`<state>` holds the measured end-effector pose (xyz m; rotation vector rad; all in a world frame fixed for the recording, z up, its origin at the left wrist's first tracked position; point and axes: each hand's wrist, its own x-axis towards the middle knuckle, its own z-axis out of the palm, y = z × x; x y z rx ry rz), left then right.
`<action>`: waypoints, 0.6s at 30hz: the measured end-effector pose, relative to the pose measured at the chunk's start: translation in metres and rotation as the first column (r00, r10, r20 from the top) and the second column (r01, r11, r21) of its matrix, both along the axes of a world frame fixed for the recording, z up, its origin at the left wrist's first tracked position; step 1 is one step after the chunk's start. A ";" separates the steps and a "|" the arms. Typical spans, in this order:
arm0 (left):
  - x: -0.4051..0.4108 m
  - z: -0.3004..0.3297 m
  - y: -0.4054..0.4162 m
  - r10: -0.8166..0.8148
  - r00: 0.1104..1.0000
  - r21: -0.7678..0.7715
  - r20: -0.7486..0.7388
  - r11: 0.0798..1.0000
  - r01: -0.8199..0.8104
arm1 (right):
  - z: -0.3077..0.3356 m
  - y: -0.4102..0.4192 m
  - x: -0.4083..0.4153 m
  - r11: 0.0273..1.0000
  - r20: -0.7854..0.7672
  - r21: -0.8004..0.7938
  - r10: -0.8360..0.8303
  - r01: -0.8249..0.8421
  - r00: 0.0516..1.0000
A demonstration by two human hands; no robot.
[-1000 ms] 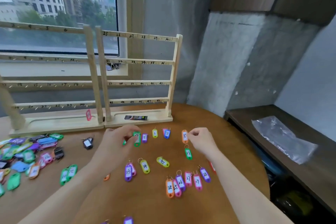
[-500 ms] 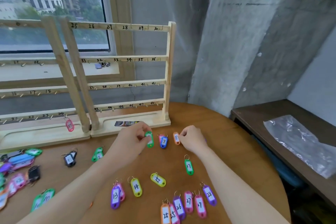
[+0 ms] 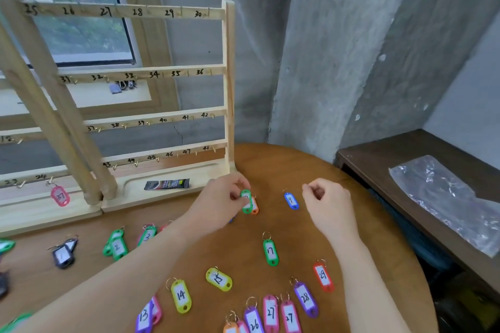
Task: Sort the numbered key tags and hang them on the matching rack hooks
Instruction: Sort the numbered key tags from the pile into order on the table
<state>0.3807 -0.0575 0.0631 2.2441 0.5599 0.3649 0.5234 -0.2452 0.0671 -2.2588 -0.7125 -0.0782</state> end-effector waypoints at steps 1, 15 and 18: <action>0.006 -0.001 -0.001 -0.014 1.000 0.005 -0.002 1.000 0.014 | -0.003 -0.006 0.002 1.000 0.007 -0.009 -0.007 0.007 1.000; 0.074 -0.021 -0.012 -0.064 0.995 -0.004 -0.072 0.998 0.064 | -0.011 -0.021 0.003 0.989 0.223 -0.094 -0.088 0.111 0.971; 0.078 -0.026 -0.013 -0.060 0.994 0.031 -0.088 0.998 0.063 | -0.009 -0.023 0.005 0.988 0.210 -0.089 -0.103 0.124 0.972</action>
